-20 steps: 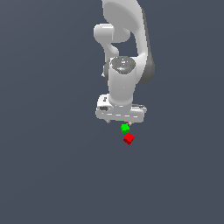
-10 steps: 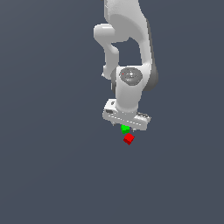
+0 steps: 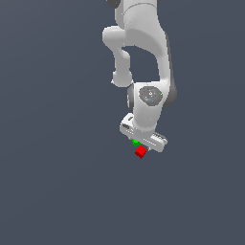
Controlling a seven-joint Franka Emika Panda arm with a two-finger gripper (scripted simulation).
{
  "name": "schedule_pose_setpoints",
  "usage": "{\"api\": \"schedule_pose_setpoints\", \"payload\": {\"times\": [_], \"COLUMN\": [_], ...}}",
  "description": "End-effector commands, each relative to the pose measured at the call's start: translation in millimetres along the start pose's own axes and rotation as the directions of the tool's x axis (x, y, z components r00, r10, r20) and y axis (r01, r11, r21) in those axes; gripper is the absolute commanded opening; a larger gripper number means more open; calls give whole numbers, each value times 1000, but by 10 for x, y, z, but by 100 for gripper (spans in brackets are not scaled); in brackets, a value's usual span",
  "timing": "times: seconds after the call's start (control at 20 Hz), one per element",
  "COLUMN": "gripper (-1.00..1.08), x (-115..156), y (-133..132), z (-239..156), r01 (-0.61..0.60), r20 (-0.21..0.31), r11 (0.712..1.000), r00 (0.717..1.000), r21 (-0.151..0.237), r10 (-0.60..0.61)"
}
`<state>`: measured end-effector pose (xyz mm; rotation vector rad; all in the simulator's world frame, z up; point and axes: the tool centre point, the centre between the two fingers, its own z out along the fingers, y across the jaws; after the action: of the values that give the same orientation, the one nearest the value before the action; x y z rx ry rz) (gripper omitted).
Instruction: Stack the red cube on top of the green cube.
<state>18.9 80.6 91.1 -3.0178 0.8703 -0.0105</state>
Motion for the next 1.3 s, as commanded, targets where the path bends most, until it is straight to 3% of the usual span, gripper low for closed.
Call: {"api": "schedule_pose_setpoints", "payload": {"times": [0.0,0.4,0.8,1.25], "gripper": [100,100,100,100], "x": [-5,-7,-10,-16], "y": [-48,-141,-150,-142], "z": [68,196,240,627], "r01": [-45,-126,-132,-136], "r20": [1,5,6,6], "r11": [999,992,991,991], "r00": [999,992,991,991], "r21": [-1,-3,-4,-3], "r10": [45,126,132,136]}}
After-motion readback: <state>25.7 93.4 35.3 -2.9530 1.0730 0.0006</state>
